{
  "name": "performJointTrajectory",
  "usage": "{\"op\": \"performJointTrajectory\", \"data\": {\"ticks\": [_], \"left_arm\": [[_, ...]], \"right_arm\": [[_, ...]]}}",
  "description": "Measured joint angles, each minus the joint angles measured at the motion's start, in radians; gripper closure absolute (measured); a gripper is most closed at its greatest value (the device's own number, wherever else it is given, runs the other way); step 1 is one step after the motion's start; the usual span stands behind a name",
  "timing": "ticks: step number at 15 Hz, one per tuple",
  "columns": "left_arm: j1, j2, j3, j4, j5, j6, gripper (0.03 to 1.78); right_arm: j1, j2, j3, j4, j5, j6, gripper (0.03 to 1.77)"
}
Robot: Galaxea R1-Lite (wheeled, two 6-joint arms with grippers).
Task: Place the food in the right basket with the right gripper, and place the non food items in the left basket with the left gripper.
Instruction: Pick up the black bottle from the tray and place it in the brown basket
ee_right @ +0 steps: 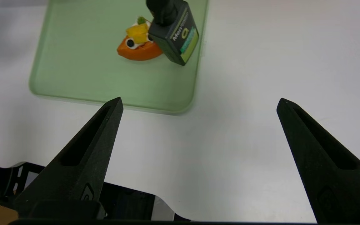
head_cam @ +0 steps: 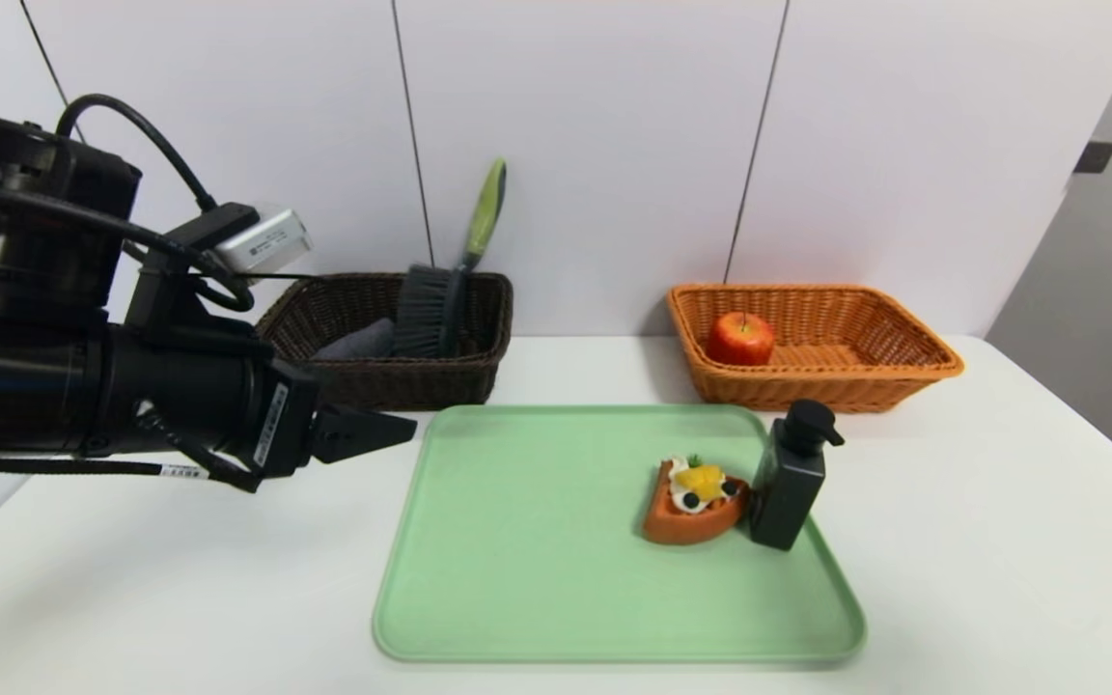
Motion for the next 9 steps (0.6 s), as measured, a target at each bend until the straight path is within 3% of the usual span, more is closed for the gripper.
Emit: {"op": "performJointTrajectory", "data": {"ticks": [9], "left_arm": [[-0.024,-0.12,0.085,-0.021,-0.001,0.011,0.12]], "right_arm": [[0.1,0.127,-0.116,-0.011,0.023,-0.018,0.1]]}}
